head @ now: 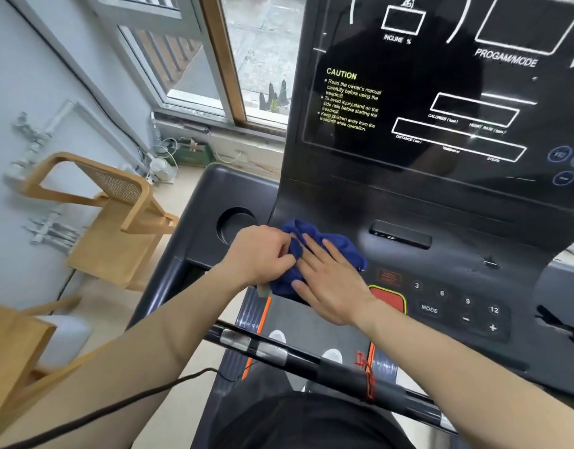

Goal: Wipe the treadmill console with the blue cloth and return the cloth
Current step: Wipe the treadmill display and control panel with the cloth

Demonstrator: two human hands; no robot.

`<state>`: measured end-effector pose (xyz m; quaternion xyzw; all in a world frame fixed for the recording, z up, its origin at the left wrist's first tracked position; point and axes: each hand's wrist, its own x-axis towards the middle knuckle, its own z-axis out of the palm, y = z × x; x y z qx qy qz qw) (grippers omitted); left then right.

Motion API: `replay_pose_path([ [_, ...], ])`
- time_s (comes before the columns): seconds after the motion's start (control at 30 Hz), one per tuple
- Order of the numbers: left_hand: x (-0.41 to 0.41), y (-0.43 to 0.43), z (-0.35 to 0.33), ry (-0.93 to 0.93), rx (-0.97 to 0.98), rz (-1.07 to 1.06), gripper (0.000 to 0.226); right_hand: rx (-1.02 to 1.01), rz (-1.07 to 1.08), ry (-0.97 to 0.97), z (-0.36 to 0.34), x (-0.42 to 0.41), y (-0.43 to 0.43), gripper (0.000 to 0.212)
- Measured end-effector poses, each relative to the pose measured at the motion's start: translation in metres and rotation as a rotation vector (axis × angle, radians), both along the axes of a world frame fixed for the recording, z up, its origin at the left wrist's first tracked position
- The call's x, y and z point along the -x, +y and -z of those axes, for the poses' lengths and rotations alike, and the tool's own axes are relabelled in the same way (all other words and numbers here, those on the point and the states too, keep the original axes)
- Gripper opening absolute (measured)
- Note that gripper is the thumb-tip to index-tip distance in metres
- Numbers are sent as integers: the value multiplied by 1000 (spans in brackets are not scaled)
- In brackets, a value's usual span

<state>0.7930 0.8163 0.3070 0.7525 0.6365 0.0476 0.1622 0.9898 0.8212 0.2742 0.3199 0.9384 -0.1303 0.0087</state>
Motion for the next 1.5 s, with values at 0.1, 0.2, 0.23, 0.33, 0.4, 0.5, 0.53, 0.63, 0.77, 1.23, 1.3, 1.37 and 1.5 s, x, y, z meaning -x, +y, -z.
replay_pose_path([
  [0.1,2,-10,5,-19,13,-37,22,-17,-68,-7,-1,-2,3,62],
  [0.2,-14,5,7,-26,-104,-118,16,-61,-53,-39,-5,-5,36,63],
  [0.23,-22,10,7,-15,-133,-145,14,-85,-16,-58,-5,-6,45,64],
  [0.33,-37,14,10,-11,-150,-166,14,-73,125,-60,-2,-6,36,68],
  [0.4,-35,2,10,-23,-145,-125,12,-45,172,-31,0,-7,8,67],
  [0.5,-22,-22,9,-36,-89,-74,17,-53,134,-27,4,-7,-30,66],
  [0.53,-18,-27,9,-37,-78,-74,18,-47,105,-31,6,-6,-32,65],
  [0.63,-17,-21,12,-49,-124,-122,16,-43,38,-31,6,-3,-9,64],
  [0.77,-45,7,13,-35,-127,-212,23,-18,173,-81,-3,-9,27,66],
  [1.23,-68,3,-11,-68,37,-264,16,34,267,-82,-12,-17,-11,79],
  [1.3,-100,9,-13,-34,44,-182,16,75,330,-95,-18,-45,-8,84],
  [1.37,-139,15,-13,-34,64,-75,20,77,426,-120,-15,-83,-13,85],
  [1.5,-218,10,-2,-52,4,233,23,59,661,-207,-1,-167,-43,83],
])
